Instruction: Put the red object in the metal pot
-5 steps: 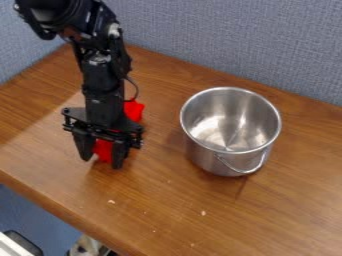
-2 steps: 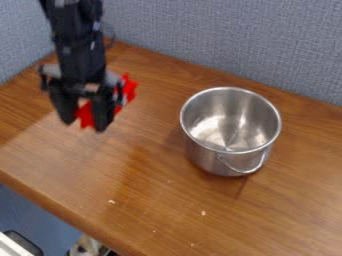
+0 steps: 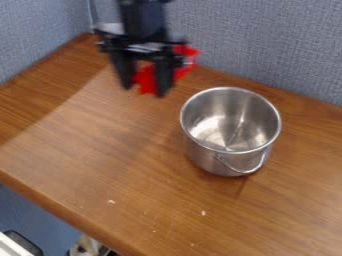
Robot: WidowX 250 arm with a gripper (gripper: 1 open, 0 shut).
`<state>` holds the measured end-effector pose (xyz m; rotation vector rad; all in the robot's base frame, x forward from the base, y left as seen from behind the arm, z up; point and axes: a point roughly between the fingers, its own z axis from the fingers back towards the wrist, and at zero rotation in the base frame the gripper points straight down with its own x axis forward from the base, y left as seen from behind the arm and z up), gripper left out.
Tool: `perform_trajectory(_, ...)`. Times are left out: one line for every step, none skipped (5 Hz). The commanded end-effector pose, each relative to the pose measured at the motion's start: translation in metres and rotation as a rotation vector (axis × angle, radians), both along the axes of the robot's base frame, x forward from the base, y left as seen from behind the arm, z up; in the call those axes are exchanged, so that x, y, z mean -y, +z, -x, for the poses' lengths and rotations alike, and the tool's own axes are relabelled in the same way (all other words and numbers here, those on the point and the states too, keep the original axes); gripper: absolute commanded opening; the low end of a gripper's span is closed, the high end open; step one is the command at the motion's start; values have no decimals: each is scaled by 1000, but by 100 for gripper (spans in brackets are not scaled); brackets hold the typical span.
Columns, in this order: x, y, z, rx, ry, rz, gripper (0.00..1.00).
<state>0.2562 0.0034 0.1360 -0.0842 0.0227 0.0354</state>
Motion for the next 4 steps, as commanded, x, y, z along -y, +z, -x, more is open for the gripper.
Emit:
perform_trajectory(36,8,-19,38,-44,12,0)
perform_trajectory(61,12,-31,83,45,1,0)
perform_trajectory(62,5,-29,74,72,-18,100)
perform_trajectory(48,15,-31,72,76,-21,100)
